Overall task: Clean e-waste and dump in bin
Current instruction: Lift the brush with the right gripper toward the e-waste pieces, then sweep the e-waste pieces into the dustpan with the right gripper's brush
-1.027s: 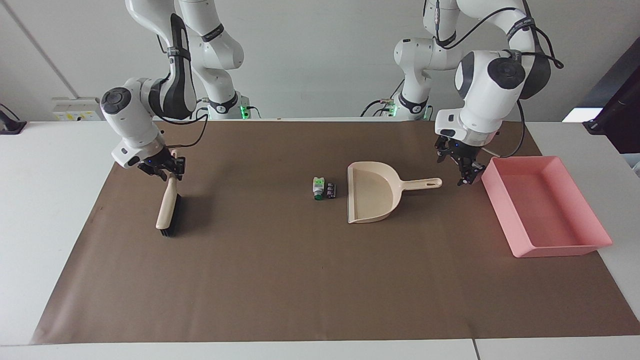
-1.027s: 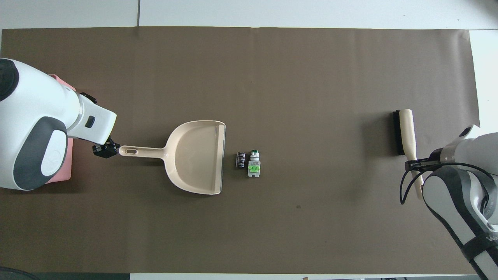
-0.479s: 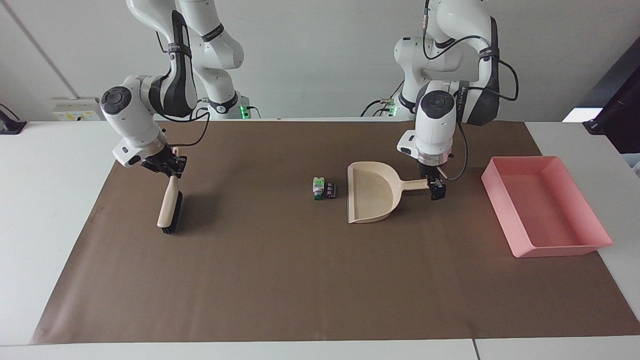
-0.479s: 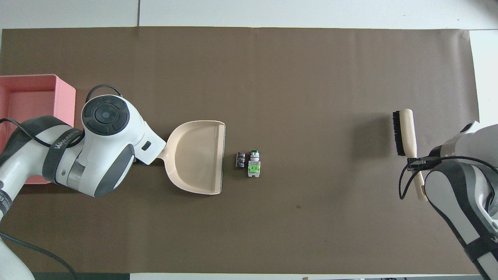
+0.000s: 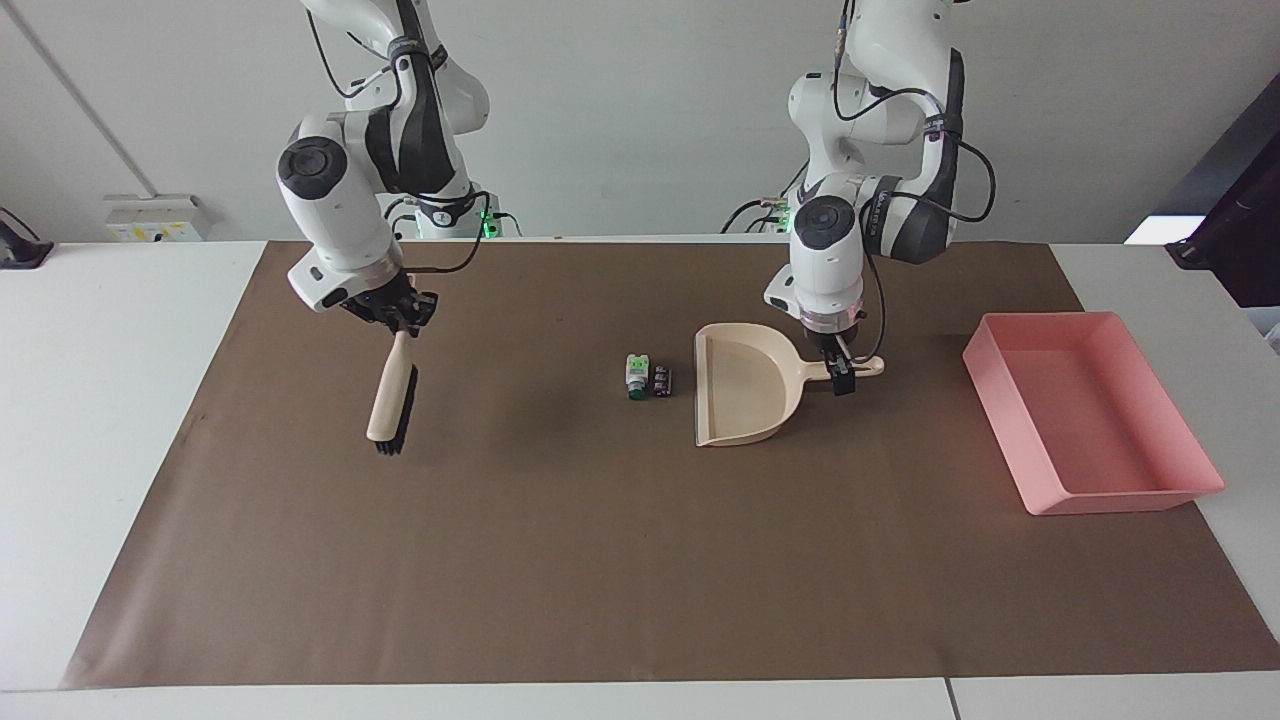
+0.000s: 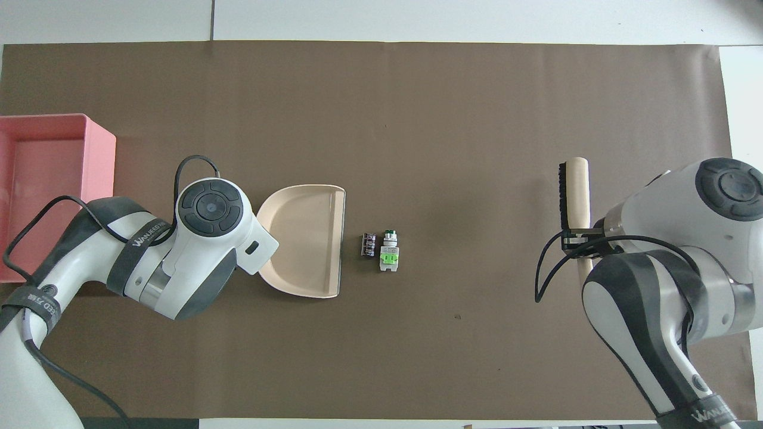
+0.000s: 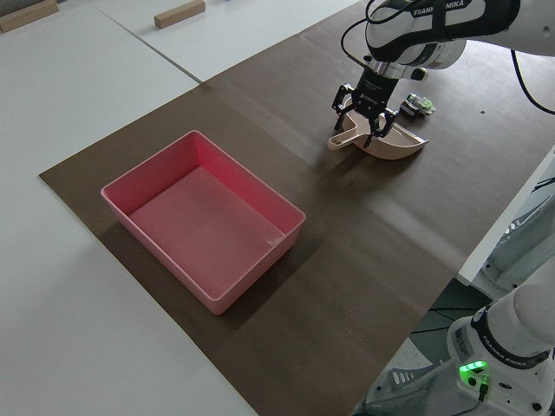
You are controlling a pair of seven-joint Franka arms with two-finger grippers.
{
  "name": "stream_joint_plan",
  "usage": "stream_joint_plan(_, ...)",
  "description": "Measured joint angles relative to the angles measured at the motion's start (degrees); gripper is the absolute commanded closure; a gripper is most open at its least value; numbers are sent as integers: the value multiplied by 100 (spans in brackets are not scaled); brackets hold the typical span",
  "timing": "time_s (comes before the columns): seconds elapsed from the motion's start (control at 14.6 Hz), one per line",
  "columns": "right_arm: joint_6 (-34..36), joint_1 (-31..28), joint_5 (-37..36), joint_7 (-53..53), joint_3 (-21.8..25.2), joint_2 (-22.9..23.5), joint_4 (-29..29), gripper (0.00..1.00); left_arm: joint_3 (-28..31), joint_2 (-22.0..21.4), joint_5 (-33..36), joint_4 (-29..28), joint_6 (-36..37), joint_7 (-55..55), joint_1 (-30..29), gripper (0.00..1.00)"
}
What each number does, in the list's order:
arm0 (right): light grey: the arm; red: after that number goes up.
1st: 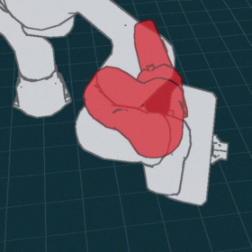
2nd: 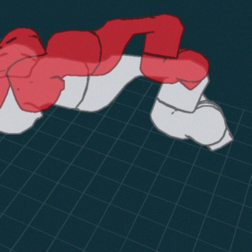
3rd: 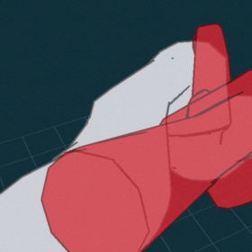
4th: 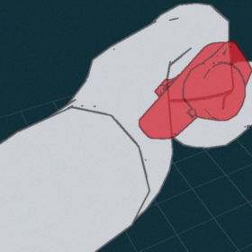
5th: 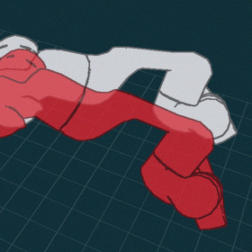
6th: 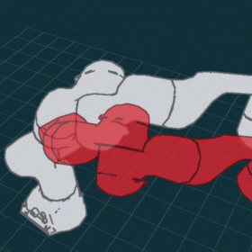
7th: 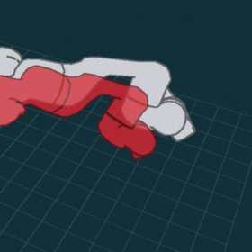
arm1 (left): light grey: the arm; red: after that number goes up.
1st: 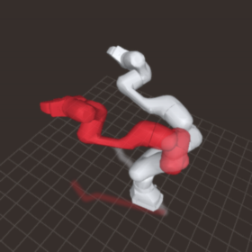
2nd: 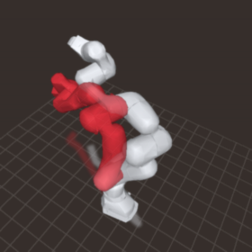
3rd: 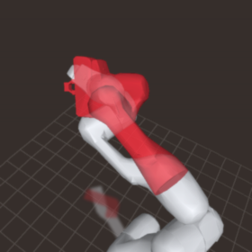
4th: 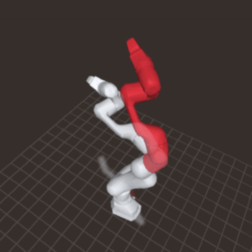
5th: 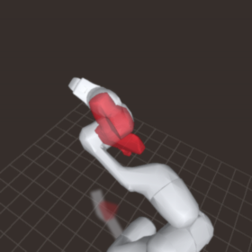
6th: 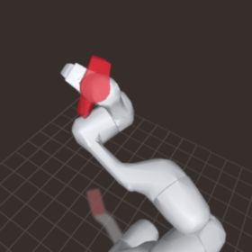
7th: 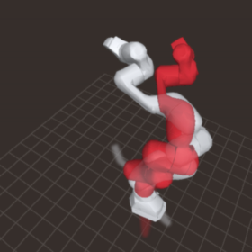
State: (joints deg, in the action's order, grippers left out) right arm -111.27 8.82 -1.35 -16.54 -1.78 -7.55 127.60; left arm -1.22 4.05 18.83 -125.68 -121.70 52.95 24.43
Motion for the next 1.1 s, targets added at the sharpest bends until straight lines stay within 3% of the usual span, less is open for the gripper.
stream_joint_plan(0.21, 17, 888, -1, -1051, -14, 2, 82, 100, 0, 42, 18, -18, -2, -109, 82, 54)
stream_joint_plan(0.68, -333, 2443, 5, -2768, -37, 255, 356, 100, 5, 44, 35, -7, 6, -178, 86, 95)
stream_joint_plan(1.1, -633, 2976, 26, -2888, -40, 641, 330, 100, 40, 27, 191, 169, 342, -186, 85, 100)
